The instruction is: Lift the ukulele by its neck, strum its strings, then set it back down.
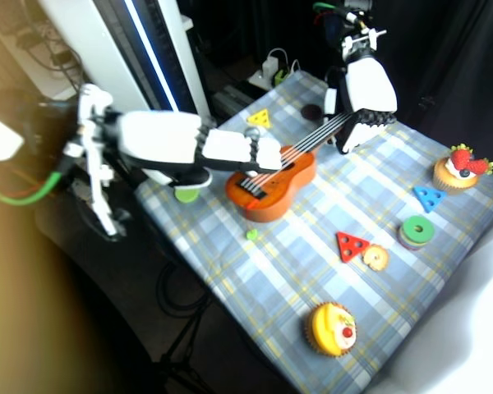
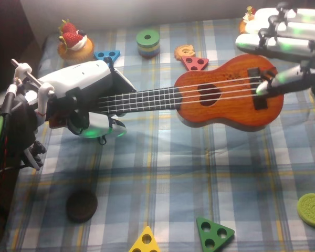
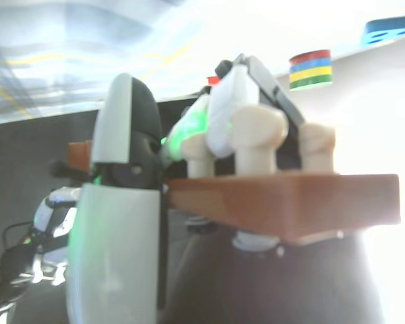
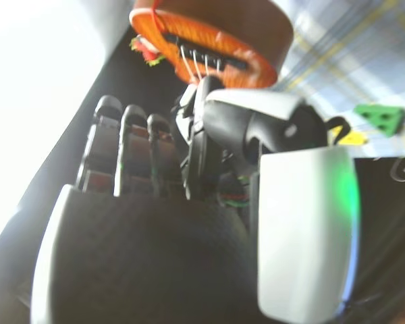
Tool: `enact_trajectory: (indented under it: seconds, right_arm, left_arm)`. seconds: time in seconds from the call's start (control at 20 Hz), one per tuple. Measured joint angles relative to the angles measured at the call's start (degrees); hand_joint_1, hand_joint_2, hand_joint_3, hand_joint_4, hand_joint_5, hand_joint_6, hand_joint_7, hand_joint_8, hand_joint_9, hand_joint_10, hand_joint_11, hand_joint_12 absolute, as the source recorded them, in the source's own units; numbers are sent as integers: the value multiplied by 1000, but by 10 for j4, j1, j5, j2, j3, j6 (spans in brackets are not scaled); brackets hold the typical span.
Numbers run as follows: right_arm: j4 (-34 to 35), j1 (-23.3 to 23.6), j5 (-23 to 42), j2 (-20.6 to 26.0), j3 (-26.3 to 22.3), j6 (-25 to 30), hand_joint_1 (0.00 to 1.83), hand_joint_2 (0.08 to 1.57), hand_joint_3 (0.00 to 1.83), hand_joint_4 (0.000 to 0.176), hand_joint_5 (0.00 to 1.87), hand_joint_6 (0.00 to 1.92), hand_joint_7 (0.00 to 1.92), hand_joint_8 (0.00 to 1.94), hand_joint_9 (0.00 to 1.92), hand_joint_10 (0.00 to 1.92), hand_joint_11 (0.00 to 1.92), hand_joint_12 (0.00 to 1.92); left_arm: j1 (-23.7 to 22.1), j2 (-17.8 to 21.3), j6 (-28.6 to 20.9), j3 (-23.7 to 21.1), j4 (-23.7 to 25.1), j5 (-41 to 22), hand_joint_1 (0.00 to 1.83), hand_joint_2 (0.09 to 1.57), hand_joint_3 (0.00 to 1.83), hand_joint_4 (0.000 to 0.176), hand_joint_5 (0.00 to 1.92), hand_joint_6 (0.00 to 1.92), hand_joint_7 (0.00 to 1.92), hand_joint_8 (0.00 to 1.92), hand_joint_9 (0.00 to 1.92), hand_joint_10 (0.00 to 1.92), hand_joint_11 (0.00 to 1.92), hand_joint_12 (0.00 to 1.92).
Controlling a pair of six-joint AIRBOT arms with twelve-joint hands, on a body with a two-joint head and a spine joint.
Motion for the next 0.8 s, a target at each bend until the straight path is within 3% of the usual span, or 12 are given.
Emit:
enact_trajectory:
  seconds: [0.05,0.15,0.2,0.25,0.35,0.4,0.45,0.55,0.6,0.65,0.7,0.8]
  right_arm:
    - [4,0,10,0,1,-1,1285,1091,763,0,617,0,148,5,2,0,0,0]
    - [32,0,17,-1,1,-22,1242,1078,756,0,489,0,51,0,0,0,0,0]
    - [56,0,17,-1,1,-43,1162,1100,695,14,385,0,36,0,0,0,0,0]
    - [78,0,17,-1,2,-57,1164,1123,638,0,375,1,61,0,0,0,0,0]
    - [96,0,17,0,3,-71,1129,1140,632,0,406,11,80,4,0,0,0,0]
    - [104,0,17,0,3,-78,882,1207,516,0,464,14,73,0,0,0,0,0]
    - [108,0,17,2,3,-84,805,1253,394,0,476,7,70,0,0,0,0,0]
    - [119,0,17,7,3,-89,820,1258,371,0,525,18,93,4,0,0,0,0]
    - [123,0,18,8,3,-90,910,1201,494,0,522,7,84,0,0,0,0,0]
    - [125,0,18,8,3,-92,911,1165,562,0,522,3,88,0,0,0,0,0]
    - [125,0,18,8,3,-92,942,1116,631,0,522,1,93,0,0,0,0,0]
    - [127,0,18,7,3,-93,884,1157,518,0,511,0,102,0,0,0,0,0]
  left_arm:
    - [0,0,0,0,1,0,1359,1185,6,0,960,1921,1212,1921,1415,1921,1512,1921]
    - [0,0,0,0,0,1,1360,1173,0,0,953,1921,1207,1921,1412,1921,1509,1921]
    - [1,0,0,0,-1,3,1364,1166,0,0,946,1921,1181,1921,1382,1921,1479,1921]
    - [3,0,0,0,-1,5,1350,1161,0,0,946,1921,1176,1921,1371,1921,1467,1921]
    - [5,0,0,1,-1,14,1324,1172,0,0,920,1921,1151,1921,1342,1921,1442,1921]
    - [5,0,-1,3,6,23,1331,1146,0,0,895,1921,1131,1921,1321,1921,1422,1921]
    - [5,0,2,5,8,29,1359,1143,0,0,865,1921,1090,1921,1281,1921,1390,1921]
    - [1,0,21,6,7,43,1300,1144,0,0,766,1921,942,1921,1138,1921,1287,1921]
    - [-2,0,27,6,7,49,1131,1215,39,0,723,1553,857,1921,1077,1921,1199,1921]
    - [-5,-1,27,6,7,50,1110,1217,31,0,745,1420,771,1921,1016,1921,1132,1921]
    - [-6,-1,27,6,7,49,1137,1259,35,0,647,1419,737,1664,776,1921,918,1921]
    - [-9,-1,27,6,6,49,1093,1335,7,0,540,1500,643,1691,472,1824,595,1921]
